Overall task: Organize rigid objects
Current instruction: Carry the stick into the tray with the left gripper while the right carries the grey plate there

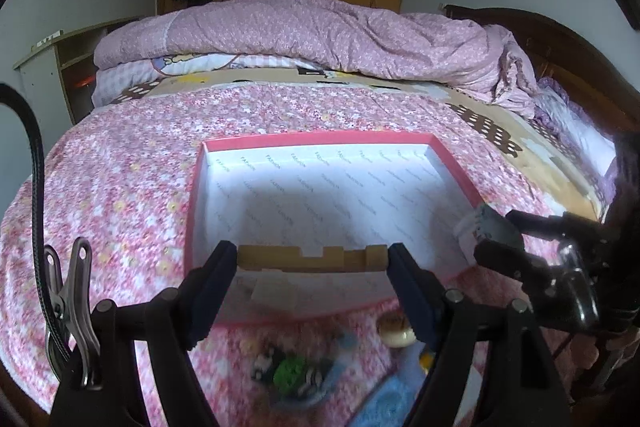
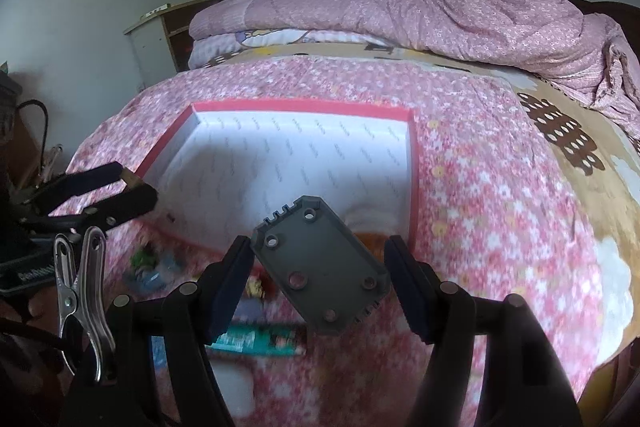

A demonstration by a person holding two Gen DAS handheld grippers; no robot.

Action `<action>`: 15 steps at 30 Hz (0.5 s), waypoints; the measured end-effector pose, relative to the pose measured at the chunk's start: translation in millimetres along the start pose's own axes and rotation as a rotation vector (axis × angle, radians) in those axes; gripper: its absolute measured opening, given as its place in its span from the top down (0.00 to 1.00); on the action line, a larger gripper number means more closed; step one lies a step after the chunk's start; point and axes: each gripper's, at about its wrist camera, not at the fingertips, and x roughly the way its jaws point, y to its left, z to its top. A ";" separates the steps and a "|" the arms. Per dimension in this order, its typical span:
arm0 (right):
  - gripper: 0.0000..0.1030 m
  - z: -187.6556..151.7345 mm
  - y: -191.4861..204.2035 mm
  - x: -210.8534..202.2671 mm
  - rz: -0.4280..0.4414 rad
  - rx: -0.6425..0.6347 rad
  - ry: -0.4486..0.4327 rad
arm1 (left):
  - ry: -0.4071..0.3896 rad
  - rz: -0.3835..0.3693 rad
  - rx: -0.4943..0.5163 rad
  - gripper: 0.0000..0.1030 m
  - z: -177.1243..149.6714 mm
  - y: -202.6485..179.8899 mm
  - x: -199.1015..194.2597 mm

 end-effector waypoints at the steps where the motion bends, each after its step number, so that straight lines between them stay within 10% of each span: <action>1: 0.33 3.2 -0.8 2.9 -0.002 -0.002 0.002 | 0.003 0.001 -0.001 0.22 2.1 0.3 4.7; 15: 0.33 28.9 -16.0 42.7 -0.005 0.002 0.037 | 0.061 0.020 -0.015 0.22 23.1 1.8 61.1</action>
